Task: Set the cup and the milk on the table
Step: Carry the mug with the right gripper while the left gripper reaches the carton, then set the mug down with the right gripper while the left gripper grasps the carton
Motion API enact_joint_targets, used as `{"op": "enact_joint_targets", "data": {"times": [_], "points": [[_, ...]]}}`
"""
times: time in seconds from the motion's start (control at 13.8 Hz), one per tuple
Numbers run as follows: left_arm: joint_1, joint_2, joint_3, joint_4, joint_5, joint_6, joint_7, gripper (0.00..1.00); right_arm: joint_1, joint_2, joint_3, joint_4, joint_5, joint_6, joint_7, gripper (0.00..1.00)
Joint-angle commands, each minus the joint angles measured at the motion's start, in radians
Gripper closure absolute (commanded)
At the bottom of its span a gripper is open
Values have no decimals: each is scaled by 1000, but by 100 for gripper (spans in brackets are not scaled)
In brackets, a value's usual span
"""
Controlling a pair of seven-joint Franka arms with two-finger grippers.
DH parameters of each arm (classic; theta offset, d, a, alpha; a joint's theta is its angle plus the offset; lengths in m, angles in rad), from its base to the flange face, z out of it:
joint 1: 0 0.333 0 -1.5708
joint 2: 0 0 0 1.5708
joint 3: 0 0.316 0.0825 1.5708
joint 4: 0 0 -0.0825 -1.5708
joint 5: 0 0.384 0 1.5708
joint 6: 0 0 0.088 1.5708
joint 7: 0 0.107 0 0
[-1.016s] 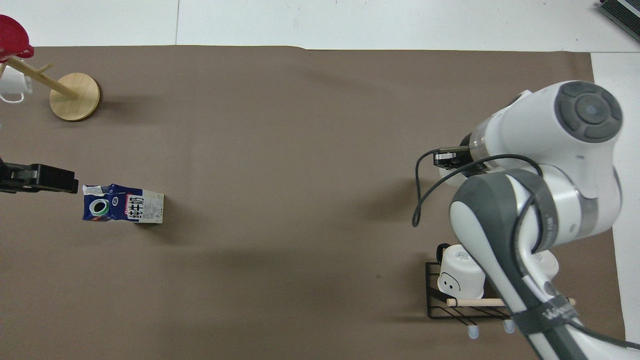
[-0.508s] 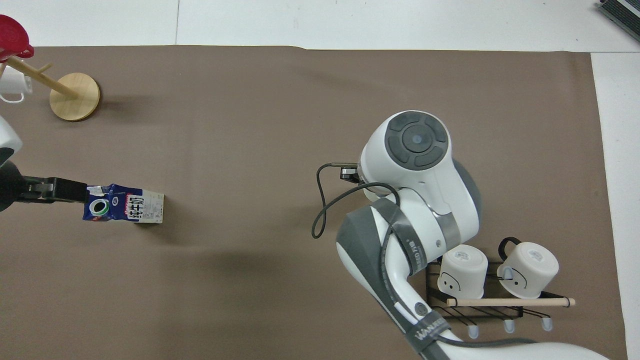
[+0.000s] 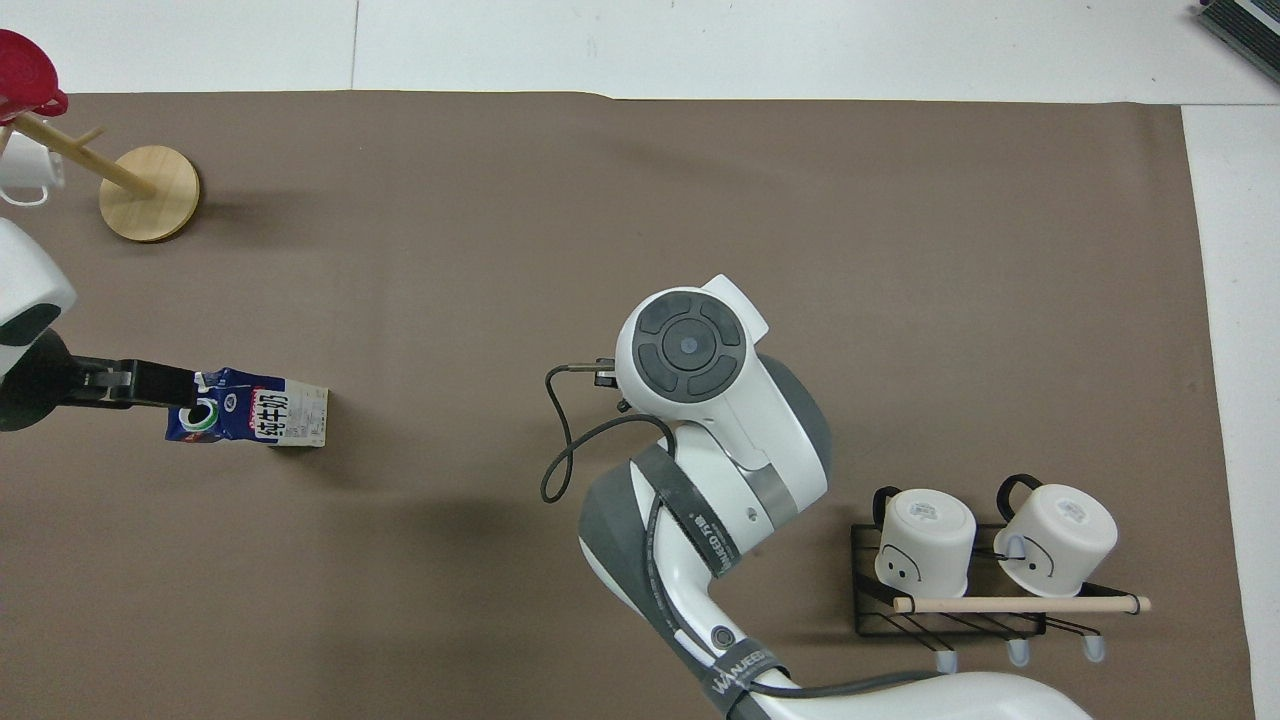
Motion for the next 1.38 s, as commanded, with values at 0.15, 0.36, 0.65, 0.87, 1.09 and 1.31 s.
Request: {"op": "enact_joint_targets", "data": {"times": [0.15,0.36,0.65,0.87,1.09,1.31], "points": [[-16,-23,9,-47,6,52,4,0,25,44,1,14,10,59,41,100],[-16,-24,9,-68,6,78,4,0,31,45,3,-29,10,105,43,100],[-18,-24,9,-85,6,92,4,0,45,58,1,-30,10,120,38,100],[-18,-29,9,-107,6,107,4,0,39,58,1,-30,10,108,29,14],[-18,-29,9,-107,6,107,4,0,41,45,1,-21,-2,97,28,0],[-18,-29,9,-113,6,115,4,0,13,-26,-5,-18,-2,44,18,0]]}}
